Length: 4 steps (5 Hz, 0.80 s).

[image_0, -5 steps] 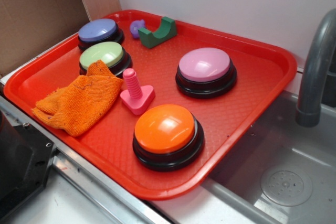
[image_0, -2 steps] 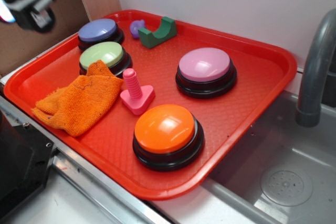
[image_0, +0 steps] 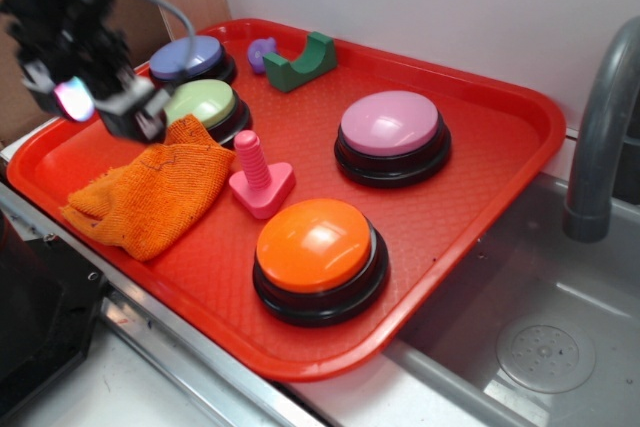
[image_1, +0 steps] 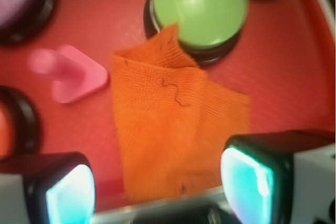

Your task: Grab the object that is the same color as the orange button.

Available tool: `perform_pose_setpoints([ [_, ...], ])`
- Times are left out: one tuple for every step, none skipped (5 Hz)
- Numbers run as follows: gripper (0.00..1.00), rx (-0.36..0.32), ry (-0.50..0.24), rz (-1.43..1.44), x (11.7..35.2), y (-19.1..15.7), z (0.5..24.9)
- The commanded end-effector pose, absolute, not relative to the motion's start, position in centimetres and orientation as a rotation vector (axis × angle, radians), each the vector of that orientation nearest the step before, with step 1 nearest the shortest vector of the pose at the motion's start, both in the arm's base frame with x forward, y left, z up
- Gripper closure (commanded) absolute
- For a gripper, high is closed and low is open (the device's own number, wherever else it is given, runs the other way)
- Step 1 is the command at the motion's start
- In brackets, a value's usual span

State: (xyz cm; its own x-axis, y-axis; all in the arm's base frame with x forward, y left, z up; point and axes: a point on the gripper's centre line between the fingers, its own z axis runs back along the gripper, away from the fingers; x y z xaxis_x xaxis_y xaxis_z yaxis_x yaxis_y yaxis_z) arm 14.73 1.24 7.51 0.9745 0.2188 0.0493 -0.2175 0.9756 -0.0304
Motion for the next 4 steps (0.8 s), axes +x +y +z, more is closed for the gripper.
perform_pose_setpoints([
  [0.00, 0.005, -0.034, 0.222, 15.4, 3.7, 2.0],
  [0.00, -0.006, -0.011, 0.227, 15.4, 3.6, 0.7],
  [1.00, 0.024, -0.011, 0.237, 15.5, 3.1, 0.7],
  [1.00, 0.035, -0.021, 0.220, 15.7, 2.6, 1.6],
])
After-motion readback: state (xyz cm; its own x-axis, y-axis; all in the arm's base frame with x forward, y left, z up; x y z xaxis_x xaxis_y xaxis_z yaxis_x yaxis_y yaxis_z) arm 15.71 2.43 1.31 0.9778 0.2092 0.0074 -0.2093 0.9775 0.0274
